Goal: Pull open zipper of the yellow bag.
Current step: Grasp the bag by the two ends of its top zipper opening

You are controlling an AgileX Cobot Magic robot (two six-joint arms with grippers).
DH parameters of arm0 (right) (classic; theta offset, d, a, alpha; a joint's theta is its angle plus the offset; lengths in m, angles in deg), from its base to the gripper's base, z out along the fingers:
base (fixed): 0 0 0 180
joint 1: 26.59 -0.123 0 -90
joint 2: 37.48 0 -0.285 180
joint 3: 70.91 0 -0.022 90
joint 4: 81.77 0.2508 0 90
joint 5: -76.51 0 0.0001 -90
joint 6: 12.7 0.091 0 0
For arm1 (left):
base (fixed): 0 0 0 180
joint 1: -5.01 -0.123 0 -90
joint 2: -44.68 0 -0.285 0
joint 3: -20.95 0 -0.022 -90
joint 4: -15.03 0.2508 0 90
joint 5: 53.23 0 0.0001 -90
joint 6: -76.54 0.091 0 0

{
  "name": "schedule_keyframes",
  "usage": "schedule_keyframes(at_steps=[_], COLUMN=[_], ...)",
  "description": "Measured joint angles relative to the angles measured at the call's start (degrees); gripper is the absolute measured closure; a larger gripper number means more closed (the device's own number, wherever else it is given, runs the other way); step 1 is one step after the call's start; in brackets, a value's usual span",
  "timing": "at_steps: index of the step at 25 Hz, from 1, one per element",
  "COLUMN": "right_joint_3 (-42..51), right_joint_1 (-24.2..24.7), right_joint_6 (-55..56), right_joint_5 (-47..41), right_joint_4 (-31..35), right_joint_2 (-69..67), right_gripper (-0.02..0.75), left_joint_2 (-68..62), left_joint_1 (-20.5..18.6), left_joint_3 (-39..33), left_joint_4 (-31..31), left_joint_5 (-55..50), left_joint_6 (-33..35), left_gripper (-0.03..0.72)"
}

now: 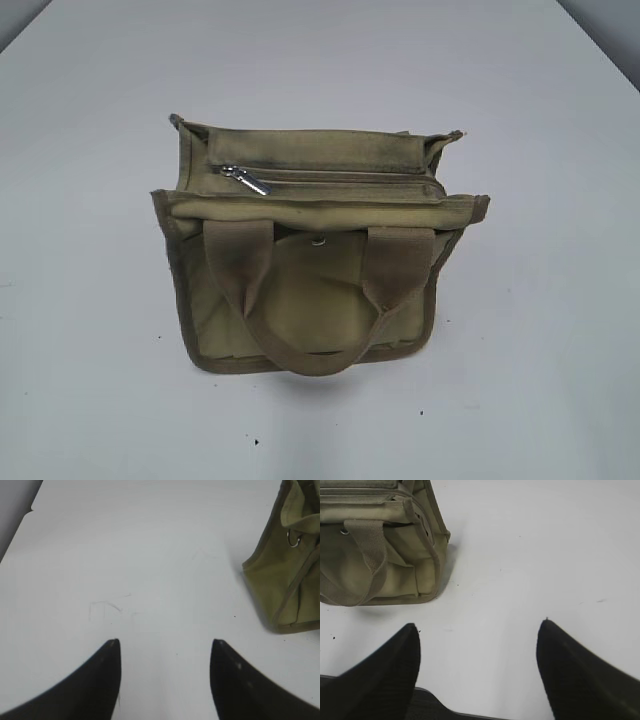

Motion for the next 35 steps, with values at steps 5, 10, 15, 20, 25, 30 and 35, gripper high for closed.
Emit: schedule_keyframes(at_steps=[5,10,15,20,25,30,35], right_joint_3=[0.0,0.0,0.0,0.0,0.0,0.0,0.0], right_joint_1=[0.0,0.0,0.0,0.0,0.0,0.0,0.0], right_joint_6=[0.0,0.0,0.0,0.0,0.0,0.0,0.0], right_joint_5=[0.0,0.0,0.0,0.0,0.0,0.0,0.0], right_joint_4=[0.0,0.0,0.0,0.0,0.0,0.0,0.1], right_joint_2=[0.0,0.0,0.0,0.0,0.0,0.0,0.0], right_gripper=[0.177,0.177,0.177,0.177,0.177,0.177,0.177], left_joint_2=[0.0,0.0,0.0,0.0,0.0,0.0,0.0], left_joint_1=[0.0,0.0,0.0,0.0,0.0,0.0,0.0], left_joint_3=[0.0,0.0,0.0,0.0,0.0,0.0,0.0], left_joint_4=[0.0,0.0,0.0,0.0,0.0,0.0,0.0], left_joint_5=[0.0,0.0,0.0,0.0,0.0,0.0,0.0], left_joint_6=[0.0,0.0,0.0,0.0,0.0,0.0,0.0], left_gripper=[0.252,0.252,0.252,0.252,0.252,0.252,0.252])
